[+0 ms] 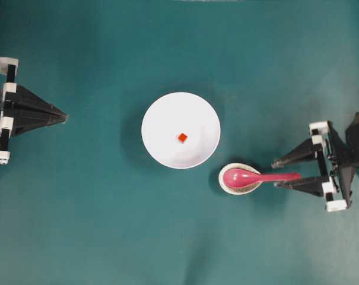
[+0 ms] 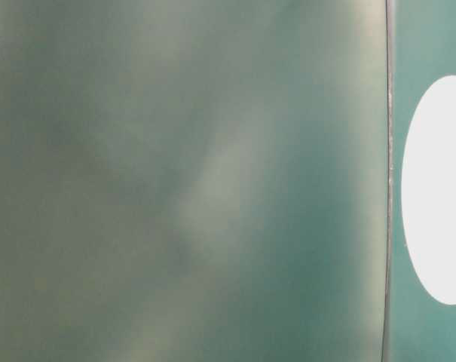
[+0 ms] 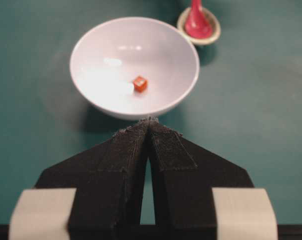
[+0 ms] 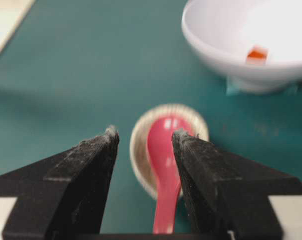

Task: Grip the spoon and scoop the red block from the bowl with right arm.
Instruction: 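Move the right gripper to the pink spoon handle on the spoon rest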

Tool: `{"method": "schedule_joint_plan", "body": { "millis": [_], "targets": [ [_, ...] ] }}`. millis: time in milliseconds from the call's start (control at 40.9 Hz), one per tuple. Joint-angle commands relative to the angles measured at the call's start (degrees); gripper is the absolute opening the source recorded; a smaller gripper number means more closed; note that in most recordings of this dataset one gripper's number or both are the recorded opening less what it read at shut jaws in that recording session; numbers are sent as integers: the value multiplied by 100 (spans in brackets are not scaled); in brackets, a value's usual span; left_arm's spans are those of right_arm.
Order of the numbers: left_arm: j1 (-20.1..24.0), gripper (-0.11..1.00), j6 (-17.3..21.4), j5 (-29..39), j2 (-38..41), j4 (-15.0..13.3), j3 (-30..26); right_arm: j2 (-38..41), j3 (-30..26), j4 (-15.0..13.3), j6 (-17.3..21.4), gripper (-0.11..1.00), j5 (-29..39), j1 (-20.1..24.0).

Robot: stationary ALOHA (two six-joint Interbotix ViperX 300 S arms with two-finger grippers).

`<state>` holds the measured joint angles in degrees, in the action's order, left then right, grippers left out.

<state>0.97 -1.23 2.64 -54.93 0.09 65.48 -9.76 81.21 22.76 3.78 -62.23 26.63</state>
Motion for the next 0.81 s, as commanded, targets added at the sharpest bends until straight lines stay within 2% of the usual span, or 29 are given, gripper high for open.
{"method": "schedule_joint_plan", "body": {
  "millis": [0, 73, 220, 783],
  "targets": [
    [9, 0, 9, -18, 44, 18, -141, 272, -105, 281, -9, 54, -185, 237],
    [9, 0, 9, -26, 35, 18, -149, 519, -105, 466, -9, 54, -308, 396],
    [9, 0, 9, -26, 35, 9, -141, 853, -70, 659, -9, 54, -510, 501],
    [9, 0, 18, -26, 44, 18, -141, 1450, -26, 686, -9, 54, -606, 519]
  ]
}}
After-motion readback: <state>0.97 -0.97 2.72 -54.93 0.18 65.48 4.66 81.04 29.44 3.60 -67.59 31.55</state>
